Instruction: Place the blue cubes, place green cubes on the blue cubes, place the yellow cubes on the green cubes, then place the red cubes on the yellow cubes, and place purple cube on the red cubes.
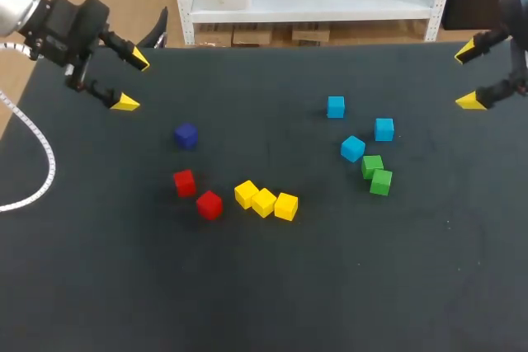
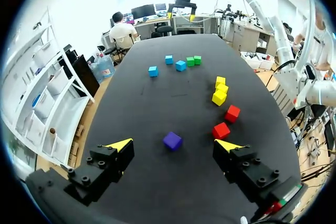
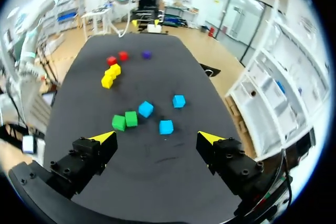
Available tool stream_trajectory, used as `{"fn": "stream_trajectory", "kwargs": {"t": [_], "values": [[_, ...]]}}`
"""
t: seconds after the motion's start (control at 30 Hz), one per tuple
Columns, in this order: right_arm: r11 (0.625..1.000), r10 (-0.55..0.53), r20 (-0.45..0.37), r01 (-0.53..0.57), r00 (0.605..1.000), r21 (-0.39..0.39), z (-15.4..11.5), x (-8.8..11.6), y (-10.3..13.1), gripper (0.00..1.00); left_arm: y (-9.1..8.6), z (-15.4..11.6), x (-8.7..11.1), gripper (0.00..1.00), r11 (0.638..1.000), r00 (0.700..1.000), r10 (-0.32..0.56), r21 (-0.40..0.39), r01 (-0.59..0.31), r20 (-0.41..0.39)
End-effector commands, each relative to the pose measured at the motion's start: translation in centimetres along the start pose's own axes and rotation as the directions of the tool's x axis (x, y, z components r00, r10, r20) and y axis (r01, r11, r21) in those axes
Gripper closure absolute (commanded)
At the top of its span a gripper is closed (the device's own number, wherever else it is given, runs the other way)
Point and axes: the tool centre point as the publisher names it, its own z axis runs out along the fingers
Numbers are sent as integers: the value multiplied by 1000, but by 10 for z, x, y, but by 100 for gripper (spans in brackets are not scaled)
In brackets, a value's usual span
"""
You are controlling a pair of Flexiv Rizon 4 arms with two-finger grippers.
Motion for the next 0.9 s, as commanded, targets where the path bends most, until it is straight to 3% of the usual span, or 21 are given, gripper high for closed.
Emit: {"fn": "stream_trajectory", "kwargs": {"t": [0.03, 0.2, 0.37, 0.57, 0.73, 0.83, 0.9], "values": [[962, -260, -44, 263, 965, 74, 19, -4, -19, 0, 1, 0, 1, 0, 1000, 1000, 3, 0, -3, 1], [877, -471, -8, 470, 882, 97, 35, -14, -29, 0, 1, 0, 1, 0, 1000, 1000, 3, 0, -3, 1], [815, -579, 53, 575, 814, 77, 55, -21, -30, 0, 1, 0, 1, 0, 1000, 1000, 3, 0, -3, 1], [787, -617, 72, 616, 784, 31, 82, -18, -31, 0, 1, 0, 1, 0, 1000, 1000, 3, 0, -3, 1], [708, -688, 148, 702, 710, -74, 94, -15, -25, 0, 1, 0, 1, 0, 1000, 1000, 3, 0, -3, 1], [712, -683, 135, 695, 718, -97, 102, -14, -29, 0, 1, 0, 1, 0, 1000, 1000, 3, 0, -3, 1], [768, -631, 64, 634, 773, -94, 109, -15, -34, 0, 1, 0, 1, 0, 1000, 1000, 3, 0, -3, 1]]}}
